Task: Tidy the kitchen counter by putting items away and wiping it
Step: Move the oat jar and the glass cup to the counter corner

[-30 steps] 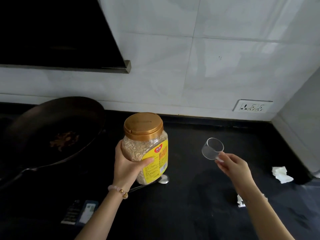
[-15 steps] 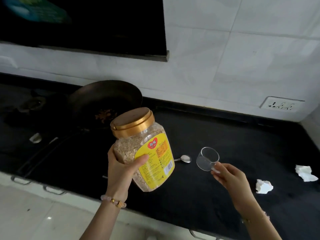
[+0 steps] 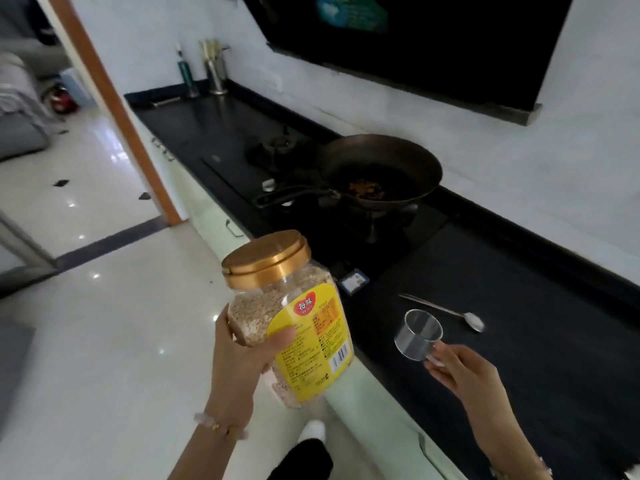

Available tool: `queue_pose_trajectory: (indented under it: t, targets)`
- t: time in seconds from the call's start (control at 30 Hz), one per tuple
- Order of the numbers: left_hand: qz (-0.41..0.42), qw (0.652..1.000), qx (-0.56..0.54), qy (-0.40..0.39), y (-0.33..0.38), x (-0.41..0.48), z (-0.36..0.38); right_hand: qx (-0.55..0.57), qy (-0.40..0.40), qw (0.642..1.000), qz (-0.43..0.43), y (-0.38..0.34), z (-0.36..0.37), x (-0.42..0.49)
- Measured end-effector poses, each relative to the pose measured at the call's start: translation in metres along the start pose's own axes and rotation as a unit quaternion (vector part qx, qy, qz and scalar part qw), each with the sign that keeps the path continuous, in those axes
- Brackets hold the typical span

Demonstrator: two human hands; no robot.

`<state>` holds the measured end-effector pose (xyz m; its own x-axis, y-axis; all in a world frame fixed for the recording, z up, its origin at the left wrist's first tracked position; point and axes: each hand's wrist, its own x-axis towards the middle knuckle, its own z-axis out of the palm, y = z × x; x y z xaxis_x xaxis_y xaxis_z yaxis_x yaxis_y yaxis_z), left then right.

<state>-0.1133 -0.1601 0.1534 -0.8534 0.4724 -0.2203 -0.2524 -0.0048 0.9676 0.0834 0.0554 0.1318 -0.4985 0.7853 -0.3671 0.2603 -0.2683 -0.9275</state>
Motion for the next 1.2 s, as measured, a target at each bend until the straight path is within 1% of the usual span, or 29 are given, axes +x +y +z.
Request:
queue_pose_trajectory:
  t: [0.2, 0.43, 0.57, 0.67, 0.87, 1.03, 1.2]
  targets:
    - [0.004, 0.991, -0.031, 0.13, 0.002, -0.038, -0.069, -0.065, -0.1, 0.993, -0.02, -0.001, 0.071, 0.005]
    - [0.017, 0.965, -0.061, 0.254, 0.012, -0.03, -0.158, -0.074, -0.201, 0.976, -0.023, -0.012, 0.191, 0.017]
    - [0.034, 0.956, -0.044, 0.287, 0.022, -0.011, -0.225, -0.074, -0.236, 0.968, -0.036, -0.019, 0.281, 0.02]
    - [0.032, 0.954, -0.045, 0.294, 0.034, 0.004, -0.272, -0.081, -0.269, 0.959, -0.05, -0.032, 0.345, 0.018]
    - [0.034, 0.943, -0.058, 0.326, 0.047, 0.039, -0.353, -0.095, -0.316, 0.942, -0.065, -0.052, 0.444, 0.024]
    - [0.032, 0.931, -0.058, 0.36, 0.057, 0.092, -0.404, -0.1, -0.341, 0.932, -0.067, -0.069, 0.522, 0.056]
    - [0.023, 0.928, -0.064, 0.367, 0.063, 0.166, -0.447, -0.087, -0.351, 0.93, -0.068, -0.08, 0.603, 0.108]
